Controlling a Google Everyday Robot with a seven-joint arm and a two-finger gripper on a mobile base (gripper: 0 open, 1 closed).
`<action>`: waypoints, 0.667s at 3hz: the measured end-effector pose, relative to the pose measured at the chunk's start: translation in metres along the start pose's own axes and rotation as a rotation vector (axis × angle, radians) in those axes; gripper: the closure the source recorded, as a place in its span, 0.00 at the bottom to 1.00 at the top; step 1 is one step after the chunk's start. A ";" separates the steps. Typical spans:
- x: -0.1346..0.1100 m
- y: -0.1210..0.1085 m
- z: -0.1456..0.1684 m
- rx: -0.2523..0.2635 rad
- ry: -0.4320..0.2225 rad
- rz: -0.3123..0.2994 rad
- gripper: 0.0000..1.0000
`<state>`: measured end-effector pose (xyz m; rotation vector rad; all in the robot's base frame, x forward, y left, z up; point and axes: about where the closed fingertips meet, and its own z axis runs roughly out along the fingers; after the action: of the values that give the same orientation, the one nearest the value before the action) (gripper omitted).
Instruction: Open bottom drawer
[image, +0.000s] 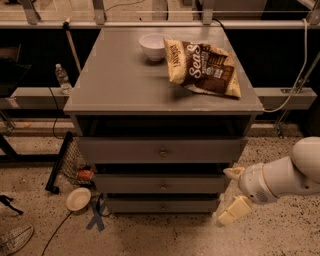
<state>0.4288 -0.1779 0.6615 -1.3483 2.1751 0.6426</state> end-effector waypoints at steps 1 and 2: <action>0.010 -0.003 0.031 -0.026 -0.016 -0.022 0.00; 0.020 -0.008 0.065 -0.035 -0.006 -0.050 0.00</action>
Offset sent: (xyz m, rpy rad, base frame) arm 0.0192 0.0364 -0.1063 -0.0122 -0.0280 0.0916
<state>0.4385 -0.1544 0.5982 -1.4125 2.1273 0.6668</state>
